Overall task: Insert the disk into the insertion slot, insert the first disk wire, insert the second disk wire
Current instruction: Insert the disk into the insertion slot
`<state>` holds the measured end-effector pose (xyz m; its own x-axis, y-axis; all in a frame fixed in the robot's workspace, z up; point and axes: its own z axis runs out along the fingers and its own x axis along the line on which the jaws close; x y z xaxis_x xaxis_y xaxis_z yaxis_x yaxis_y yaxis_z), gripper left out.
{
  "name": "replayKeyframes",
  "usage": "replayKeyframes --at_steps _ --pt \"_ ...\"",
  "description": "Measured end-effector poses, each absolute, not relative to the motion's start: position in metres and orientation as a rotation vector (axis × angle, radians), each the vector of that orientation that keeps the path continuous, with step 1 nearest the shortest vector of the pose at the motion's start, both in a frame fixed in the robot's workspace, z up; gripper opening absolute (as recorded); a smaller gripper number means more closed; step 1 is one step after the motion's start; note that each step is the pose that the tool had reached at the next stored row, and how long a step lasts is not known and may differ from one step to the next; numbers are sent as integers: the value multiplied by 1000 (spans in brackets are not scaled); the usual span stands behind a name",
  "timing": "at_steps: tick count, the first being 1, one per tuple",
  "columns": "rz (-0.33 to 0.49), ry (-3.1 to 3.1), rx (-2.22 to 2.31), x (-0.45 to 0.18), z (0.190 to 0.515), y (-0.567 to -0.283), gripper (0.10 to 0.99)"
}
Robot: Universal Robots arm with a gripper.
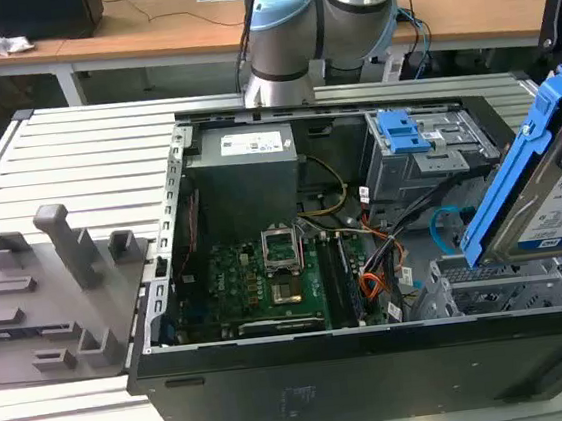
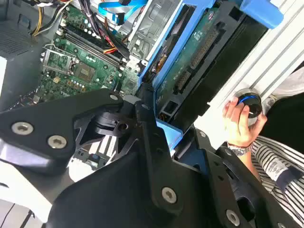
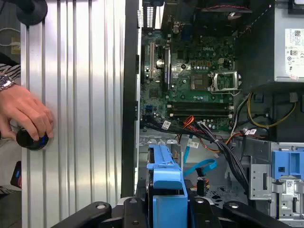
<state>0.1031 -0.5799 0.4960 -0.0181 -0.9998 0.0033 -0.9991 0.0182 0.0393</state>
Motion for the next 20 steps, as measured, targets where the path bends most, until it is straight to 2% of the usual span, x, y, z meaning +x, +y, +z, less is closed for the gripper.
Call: replayKeyframes --at_steps 8,15,20 --pt "-40 -2220 2180 104 481 -579 365" --pt "-40 -2220 2180 106 478 -551 365" --pt "-41 -2220 2180 112 464 -551 365"
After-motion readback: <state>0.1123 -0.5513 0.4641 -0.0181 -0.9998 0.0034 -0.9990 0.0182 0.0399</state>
